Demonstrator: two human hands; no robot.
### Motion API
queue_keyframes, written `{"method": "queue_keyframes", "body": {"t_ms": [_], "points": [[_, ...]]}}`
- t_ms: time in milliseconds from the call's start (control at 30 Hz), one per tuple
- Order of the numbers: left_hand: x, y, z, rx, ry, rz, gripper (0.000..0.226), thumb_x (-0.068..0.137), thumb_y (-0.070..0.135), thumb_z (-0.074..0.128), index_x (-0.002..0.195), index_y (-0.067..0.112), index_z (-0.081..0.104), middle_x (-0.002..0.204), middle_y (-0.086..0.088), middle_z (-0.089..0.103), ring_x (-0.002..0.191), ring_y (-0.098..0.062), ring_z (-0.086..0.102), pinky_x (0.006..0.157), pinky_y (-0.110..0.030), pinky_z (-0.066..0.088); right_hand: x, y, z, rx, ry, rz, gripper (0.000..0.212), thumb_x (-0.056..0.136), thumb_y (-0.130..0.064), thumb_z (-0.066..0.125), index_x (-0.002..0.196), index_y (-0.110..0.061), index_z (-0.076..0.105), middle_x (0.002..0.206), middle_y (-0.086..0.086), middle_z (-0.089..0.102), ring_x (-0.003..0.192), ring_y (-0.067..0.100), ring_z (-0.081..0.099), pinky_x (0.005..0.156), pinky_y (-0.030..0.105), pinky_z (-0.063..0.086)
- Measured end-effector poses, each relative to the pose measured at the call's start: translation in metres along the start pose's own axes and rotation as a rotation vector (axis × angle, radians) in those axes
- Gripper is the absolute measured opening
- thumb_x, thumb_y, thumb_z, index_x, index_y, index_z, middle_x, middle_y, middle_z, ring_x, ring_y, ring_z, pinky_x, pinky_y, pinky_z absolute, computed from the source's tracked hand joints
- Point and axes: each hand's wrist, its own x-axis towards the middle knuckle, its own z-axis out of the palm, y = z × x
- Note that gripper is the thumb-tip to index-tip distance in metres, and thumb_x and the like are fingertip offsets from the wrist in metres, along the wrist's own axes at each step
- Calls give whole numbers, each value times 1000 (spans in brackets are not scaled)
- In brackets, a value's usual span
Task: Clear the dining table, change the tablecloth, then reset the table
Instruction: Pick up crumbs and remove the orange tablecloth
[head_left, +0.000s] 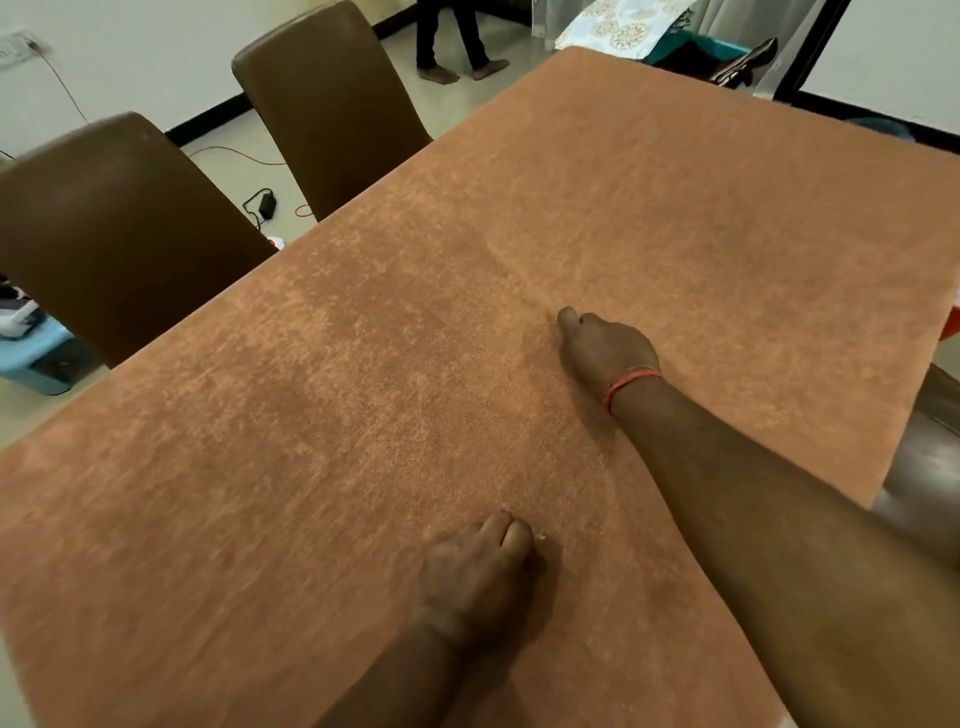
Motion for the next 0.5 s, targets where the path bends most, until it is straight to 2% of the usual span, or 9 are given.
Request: {"method": "queue_keyframes", "body": {"t_ms": [67,100,167,233,267,300,367,433,500], "points": [[-1,-2,1,19,-43,2,15,92,41,56,85,27,58,78,8,61,55,-14,56,43,-26,41,-6,-1,0,292,99,140,11,101,-17,36,110,-16,42,85,8,57,64,26,51,56,33,39],[-1,-3,1,29,-63,3,13,91,40,57,86,28,58,80,8,62,56,-14,57,44,-27,41,-13,-5,-2,579,155,270,7,102,-22,37,102,-19,44,79,4,56,63,23,51,56,32,38],[0,-4,1,54,-73,8,15,93,39,52,86,27,58,81,6,63,59,-16,58,46,-28,42,-37,-14,-9,1400,277,509,19,102,-26,41,84,-25,45,66,-3,49,51,15,44,48,28,34],[3,-4,-2,44,-103,8,26,94,40,44,81,25,60,77,4,63,57,-20,59,44,-29,43,-86,-26,-19,2137,214,616,25,96,-20,41,71,-23,44,56,-4,39,38,8,28,38,16,20],[3,-4,-2,49,-120,5,29,93,41,43,79,24,60,76,3,63,58,-22,60,43,-29,43,-114,-32,-18,2355,161,627,23,90,-20,42,67,-21,45,56,-3,37,35,7,24,36,14,17],[3,-3,-6,48,-140,-6,29,93,42,42,79,23,60,78,1,63,61,-24,62,45,-30,43,-143,-40,-17,2494,130,625,21,87,-22,42,66,-19,46,57,-2,37,35,7,24,34,14,17],[4,1,-15,24,-173,-28,29,96,42,40,90,23,62,93,-1,65,79,-27,66,57,-36,49,-196,-57,-9,2610,111,659,28,90,-26,42,65,-15,47,60,1,37,36,8,26,31,17,18],[5,9,-27,-64,-218,-60,32,101,42,36,108,23,60,113,-1,62,104,-27,64,77,-37,50,-237,-74,-1,2588,116,784,36,95,-33,45,64,-14,45,60,2,37,35,9,27,31,16,15],[-1,20,-37,-112,-286,-63,29,104,39,36,117,22,56,124,-3,60,115,-26,60,89,-35,47,-271,-90,0,2515,126,944,38,94,-40,48,66,-15,44,58,2,37,32,9,27,31,13,14]]}}
